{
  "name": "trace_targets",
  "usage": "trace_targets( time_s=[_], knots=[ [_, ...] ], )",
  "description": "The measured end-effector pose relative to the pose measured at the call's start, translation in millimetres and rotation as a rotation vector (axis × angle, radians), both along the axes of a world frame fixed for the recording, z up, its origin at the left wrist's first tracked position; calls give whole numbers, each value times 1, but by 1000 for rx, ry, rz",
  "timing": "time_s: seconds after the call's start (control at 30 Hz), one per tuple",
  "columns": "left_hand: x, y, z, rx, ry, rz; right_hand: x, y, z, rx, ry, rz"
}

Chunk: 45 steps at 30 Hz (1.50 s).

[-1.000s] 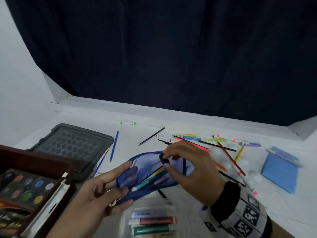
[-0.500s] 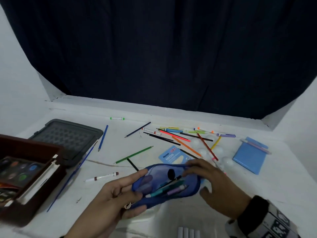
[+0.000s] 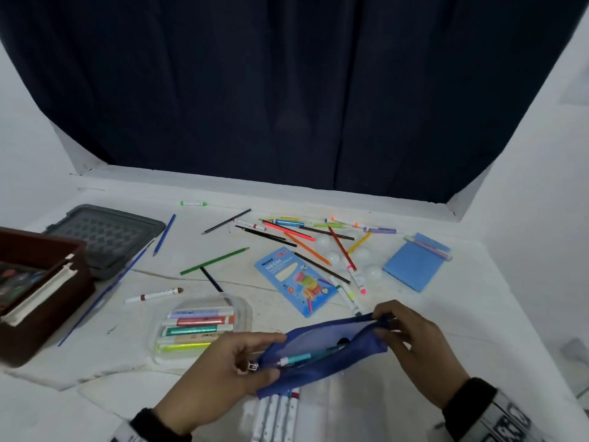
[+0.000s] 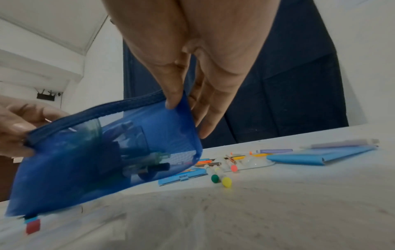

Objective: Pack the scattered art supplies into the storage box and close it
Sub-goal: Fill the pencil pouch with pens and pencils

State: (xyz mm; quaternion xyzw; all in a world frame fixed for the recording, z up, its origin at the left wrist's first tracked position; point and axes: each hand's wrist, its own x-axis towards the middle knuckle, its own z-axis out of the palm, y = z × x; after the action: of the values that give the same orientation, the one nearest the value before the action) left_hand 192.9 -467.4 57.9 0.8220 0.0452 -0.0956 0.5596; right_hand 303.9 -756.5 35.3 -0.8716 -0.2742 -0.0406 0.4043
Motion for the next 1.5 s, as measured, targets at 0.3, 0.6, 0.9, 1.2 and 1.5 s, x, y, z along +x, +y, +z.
trace_targets(
  time_s=[0.3, 0.6, 0.9, 1.2, 1.5],
  knots=[
    [-10, -12, -16, 27, -90, 102, -10, -18, -5, -140, 29, -8],
    [-22, -14, -32, 184, -165, 180, -12, -6, 10, -280, -28, 77],
    [-27, -16, -46, 237, -232, 316, -34, 44, 20, -272, -158, 373],
    [-34, -15, -49, 90, -162, 269, -39, 113, 31, -381, -104, 540],
    [-35, -5, -56, 30, -160, 238, -38, 137, 31, -514, -47, 571]
  ],
)
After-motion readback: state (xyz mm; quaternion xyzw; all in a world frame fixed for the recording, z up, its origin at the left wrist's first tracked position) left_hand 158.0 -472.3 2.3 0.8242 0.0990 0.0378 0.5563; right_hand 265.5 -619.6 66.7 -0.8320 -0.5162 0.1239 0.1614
